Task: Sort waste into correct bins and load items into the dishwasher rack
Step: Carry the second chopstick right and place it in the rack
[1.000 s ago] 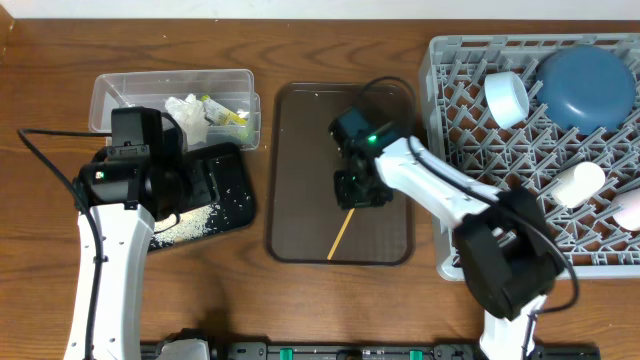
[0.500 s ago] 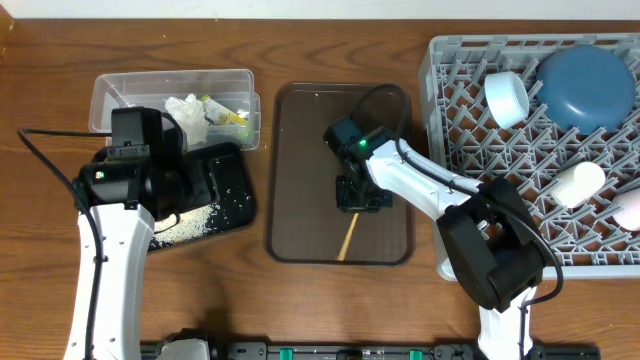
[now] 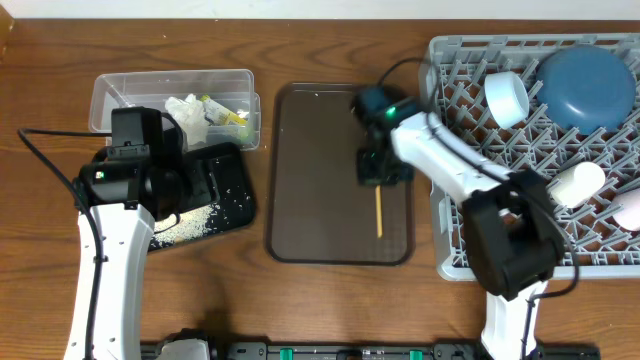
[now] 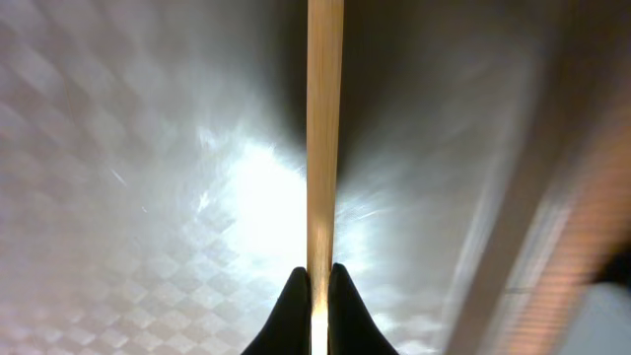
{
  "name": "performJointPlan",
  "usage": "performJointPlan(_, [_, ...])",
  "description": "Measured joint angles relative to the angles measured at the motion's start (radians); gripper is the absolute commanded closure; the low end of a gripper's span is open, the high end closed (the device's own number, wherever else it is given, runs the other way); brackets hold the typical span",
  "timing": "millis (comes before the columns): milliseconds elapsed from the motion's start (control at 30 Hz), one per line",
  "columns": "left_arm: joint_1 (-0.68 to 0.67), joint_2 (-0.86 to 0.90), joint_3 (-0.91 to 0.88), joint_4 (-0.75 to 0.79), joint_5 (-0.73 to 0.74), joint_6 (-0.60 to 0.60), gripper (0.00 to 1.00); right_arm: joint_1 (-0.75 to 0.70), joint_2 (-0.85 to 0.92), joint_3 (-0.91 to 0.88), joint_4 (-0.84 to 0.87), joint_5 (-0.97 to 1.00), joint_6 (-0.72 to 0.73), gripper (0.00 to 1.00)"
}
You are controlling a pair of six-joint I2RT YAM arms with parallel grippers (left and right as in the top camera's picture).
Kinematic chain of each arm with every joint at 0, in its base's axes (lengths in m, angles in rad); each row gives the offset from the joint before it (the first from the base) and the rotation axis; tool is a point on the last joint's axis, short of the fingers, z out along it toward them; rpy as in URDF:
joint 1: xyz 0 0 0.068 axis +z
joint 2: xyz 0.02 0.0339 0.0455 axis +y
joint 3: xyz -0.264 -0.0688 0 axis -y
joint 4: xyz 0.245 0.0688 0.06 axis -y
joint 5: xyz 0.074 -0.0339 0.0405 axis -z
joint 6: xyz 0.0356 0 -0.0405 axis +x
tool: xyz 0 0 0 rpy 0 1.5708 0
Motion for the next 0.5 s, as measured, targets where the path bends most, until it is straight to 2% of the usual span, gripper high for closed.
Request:
performJointPlan(367, [0.000, 0.000, 0.000, 0.000, 0.000, 0.000, 0.28, -0.222, -0.304, 0.087, -0.081, 0.004, -0.280, 0.99])
performJointPlan(500, [0.000, 0.000, 0.000, 0.000, 0.000, 0.000, 0.28, -0.311, -0.333, 0.091, -0.142, 0.007, -0.345, 0.99])
